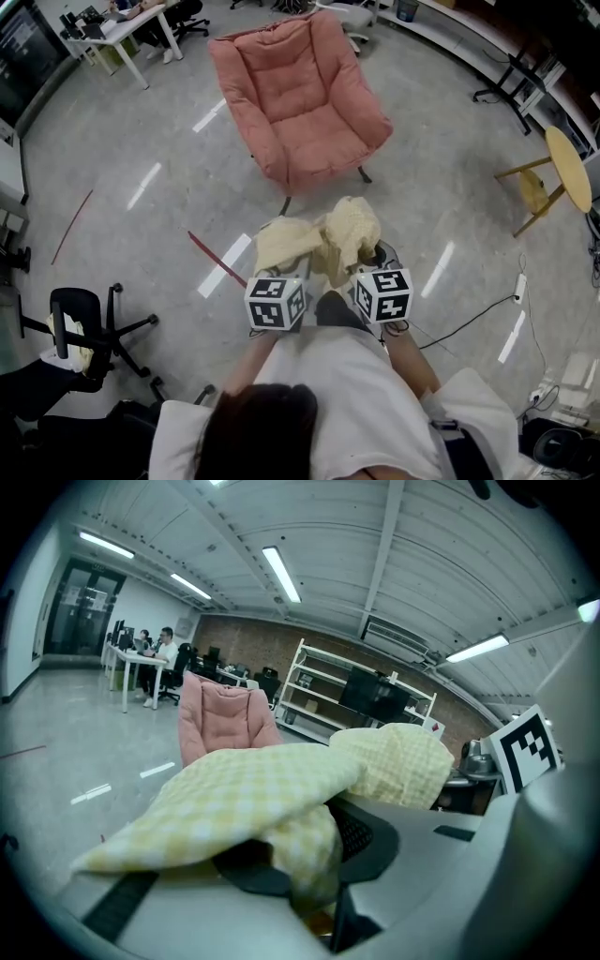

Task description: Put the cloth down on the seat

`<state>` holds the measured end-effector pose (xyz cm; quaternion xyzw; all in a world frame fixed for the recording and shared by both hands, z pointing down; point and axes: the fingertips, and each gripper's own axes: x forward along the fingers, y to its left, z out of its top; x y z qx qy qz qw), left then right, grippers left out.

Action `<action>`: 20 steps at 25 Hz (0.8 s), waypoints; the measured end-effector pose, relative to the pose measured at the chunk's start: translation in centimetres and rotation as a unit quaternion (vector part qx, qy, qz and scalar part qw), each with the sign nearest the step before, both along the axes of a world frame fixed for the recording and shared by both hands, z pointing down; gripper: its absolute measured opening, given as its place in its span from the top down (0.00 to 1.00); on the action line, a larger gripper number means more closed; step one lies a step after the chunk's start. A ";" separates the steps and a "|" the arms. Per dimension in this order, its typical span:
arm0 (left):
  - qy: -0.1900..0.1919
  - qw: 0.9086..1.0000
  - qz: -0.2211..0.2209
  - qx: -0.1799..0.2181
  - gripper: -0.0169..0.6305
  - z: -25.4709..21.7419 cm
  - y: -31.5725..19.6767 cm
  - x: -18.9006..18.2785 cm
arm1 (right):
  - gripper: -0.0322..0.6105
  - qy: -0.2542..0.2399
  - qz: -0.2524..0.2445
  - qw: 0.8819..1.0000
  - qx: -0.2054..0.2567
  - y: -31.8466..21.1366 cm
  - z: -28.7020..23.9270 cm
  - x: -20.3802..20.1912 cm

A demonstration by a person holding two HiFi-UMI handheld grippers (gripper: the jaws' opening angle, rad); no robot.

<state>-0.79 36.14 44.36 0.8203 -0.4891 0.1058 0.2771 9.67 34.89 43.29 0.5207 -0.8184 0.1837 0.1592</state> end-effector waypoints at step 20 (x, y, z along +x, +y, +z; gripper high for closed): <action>0.000 0.999 -0.030 -0.038 0.84 1.9 -13.2 7.3 | 0.79 0.038 -0.045 0.998 -0.018 -14.0 1.9 6.9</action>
